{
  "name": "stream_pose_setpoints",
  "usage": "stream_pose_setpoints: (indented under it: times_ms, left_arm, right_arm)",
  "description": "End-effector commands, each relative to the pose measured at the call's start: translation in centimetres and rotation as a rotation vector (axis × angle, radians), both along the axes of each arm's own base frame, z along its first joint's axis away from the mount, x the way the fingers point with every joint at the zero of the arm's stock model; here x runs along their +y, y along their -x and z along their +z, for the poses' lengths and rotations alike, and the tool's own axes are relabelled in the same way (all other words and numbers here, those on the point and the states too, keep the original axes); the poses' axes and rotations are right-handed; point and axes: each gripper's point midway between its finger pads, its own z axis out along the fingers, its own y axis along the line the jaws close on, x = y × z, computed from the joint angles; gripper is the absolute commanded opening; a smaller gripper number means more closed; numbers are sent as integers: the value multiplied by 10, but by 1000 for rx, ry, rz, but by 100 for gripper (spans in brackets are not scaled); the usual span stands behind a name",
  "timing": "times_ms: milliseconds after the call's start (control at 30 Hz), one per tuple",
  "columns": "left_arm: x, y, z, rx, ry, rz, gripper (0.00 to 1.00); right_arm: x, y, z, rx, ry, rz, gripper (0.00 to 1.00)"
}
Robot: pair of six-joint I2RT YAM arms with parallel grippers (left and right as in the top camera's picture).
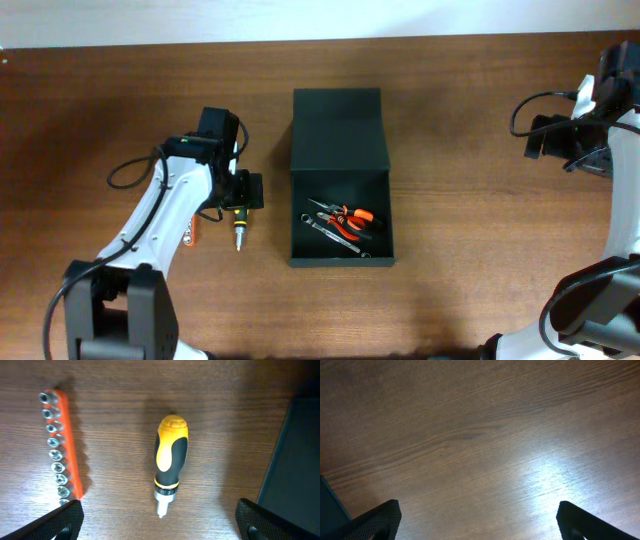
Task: Pack container
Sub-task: 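Move the left gripper over the yellow-black screwdriver, then lower the left gripper and grasp the screwdriver handle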
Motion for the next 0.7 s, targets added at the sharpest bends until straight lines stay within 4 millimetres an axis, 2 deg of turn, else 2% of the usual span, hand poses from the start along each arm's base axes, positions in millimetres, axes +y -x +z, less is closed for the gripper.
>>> stream_pose_setpoints:
  times_ms: [0,133,267,667]
  left_arm:
    - [-9,7,-23,84,50,-15,99]
    - [-9,6,-43,127,43,-13,99]
    - [-9,6,-52,148,38,-14,99]
    - [-12,-13,-53,73,44,-64,99]
  right_arm:
    - [0,0,3,-11,-1,-10,99]
    - [-1,0,3,-12,0,-10,99]
    - [-1,0,3,-12,0,-10,99]
    - [-1,0,3,-12,0,-10,99]
